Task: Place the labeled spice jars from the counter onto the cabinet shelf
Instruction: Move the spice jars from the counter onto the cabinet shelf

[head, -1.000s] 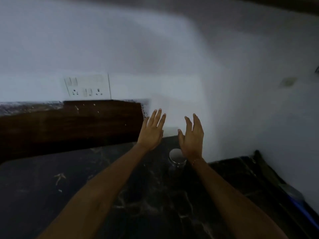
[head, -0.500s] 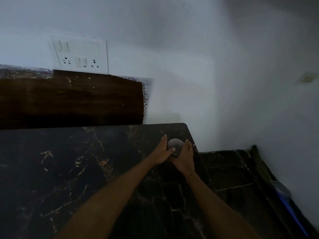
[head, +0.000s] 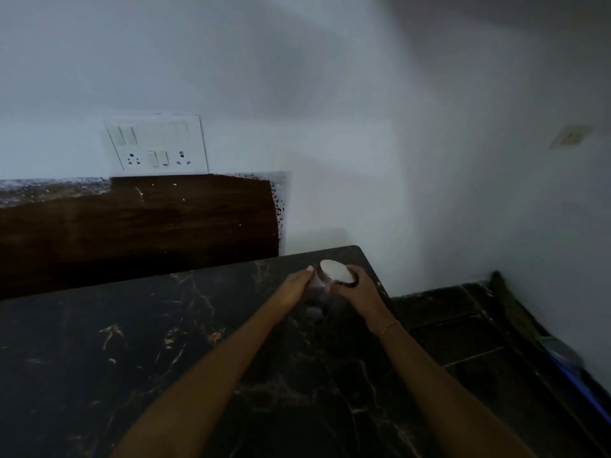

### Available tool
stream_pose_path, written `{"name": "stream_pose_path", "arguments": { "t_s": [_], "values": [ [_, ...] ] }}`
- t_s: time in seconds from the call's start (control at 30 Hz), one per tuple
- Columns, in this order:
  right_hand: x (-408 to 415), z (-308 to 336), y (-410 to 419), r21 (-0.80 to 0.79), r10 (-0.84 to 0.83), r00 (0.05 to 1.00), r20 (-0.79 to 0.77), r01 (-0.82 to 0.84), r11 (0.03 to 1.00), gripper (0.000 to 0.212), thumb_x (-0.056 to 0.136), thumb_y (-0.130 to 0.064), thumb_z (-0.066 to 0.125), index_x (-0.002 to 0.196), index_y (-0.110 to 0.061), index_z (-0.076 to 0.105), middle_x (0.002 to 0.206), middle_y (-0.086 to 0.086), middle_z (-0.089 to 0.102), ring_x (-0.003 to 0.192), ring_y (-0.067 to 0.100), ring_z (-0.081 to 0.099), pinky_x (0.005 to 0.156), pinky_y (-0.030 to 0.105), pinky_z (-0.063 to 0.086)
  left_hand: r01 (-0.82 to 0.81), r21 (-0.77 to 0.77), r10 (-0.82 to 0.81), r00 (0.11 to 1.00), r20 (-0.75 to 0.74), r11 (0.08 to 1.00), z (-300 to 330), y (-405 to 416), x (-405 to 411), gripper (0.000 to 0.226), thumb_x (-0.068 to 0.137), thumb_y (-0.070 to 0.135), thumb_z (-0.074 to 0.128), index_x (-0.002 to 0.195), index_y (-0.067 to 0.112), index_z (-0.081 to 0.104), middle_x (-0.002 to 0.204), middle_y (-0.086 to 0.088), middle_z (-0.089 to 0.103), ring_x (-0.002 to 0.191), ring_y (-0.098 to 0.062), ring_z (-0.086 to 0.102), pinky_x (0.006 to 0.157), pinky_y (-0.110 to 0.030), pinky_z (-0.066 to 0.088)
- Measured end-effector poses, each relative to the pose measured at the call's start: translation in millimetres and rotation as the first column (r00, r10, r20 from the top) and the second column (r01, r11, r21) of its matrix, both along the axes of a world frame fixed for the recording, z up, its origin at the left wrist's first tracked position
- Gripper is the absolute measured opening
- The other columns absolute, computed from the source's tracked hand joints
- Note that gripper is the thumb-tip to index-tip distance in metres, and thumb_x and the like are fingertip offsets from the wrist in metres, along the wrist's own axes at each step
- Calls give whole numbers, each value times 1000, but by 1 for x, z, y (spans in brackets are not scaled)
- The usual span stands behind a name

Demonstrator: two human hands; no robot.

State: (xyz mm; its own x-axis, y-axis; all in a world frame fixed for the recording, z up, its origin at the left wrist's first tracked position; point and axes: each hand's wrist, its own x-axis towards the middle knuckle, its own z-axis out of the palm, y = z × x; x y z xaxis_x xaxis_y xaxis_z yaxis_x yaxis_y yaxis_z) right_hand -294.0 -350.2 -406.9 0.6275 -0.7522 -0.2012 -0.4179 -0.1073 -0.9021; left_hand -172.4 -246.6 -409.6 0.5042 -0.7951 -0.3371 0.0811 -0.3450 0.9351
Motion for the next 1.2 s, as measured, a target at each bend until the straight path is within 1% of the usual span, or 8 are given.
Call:
{"name": "stream_pose_path", "arguments": {
  "t_s": [0.17,0.3,0.4,0.57,0.67,0.83,1.03,1.2],
  "values": [
    [5,44,13,401,156,882,444,-351,846,48,84,-9,60,130,-7,48,128,15,54,112,26,57,90,37,51,-49,-105,22,971,-239,993,32,30,17,40,86,57,44,91,23,65,95,-1,71,75,-13,70,60,-24,54],
    [21,70,31,509,-52,776,629,-360,782,36,91,1,41,127,-4,44,121,18,53,106,30,56,90,43,48,-34,-279,-63,942,-331,960,63,45,16,60,75,59,49,115,16,60,107,-14,67,98,-29,65,80,-40,55],
    [26,87,47,483,-87,763,641,-312,818,27,95,-12,38,112,-7,59,113,16,63,101,28,61,84,42,52,-23,-310,-80,946,-314,951,83,53,8,57,79,53,50,124,18,53,121,-17,60,111,-34,58,93,-48,49],
    [40,108,69,191,-90,909,407,11,981,40,93,-29,52,131,-16,46,128,11,53,107,25,56,86,41,52,-109,-362,105,994,-32,926,106,61,-3,43,94,41,43,129,16,45,127,-16,56,111,-29,60,92,-43,51],
    [44,111,89,73,27,909,417,-63,995,49,90,-31,58,134,-24,39,129,7,53,97,12,59,75,27,53,-235,-450,286,957,48,862,115,66,-10,44,100,32,32,136,7,32,124,-16,53,105,-26,59,88,-40,52],
    [47,121,101,-89,267,875,403,-253,964,79,74,-24,77,135,-30,28,118,-13,48,106,6,52,73,15,52,-271,-527,246,962,-118,806,146,90,-6,61,97,49,7,112,21,59,104,-9,67,92,-15,68,80,-29,56],
    [47,139,111,-105,280,843,460,-262,959,84,74,-16,77,134,-34,20,111,-18,47,99,4,52,59,7,50,-185,-491,166,983,-82,852,155,120,11,34,96,45,34,104,31,63,112,-2,65,109,-23,57,92,-40,48],
    [45,157,119,-133,297,819,491,-266,955,74,78,-12,72,129,-34,22,136,5,43,113,16,51,77,20,55,-60,-513,58,998,-19,857,172,136,21,32,89,35,55,120,31,58,118,-1,64,112,-21,58,83,-37,50]
  ]
}}
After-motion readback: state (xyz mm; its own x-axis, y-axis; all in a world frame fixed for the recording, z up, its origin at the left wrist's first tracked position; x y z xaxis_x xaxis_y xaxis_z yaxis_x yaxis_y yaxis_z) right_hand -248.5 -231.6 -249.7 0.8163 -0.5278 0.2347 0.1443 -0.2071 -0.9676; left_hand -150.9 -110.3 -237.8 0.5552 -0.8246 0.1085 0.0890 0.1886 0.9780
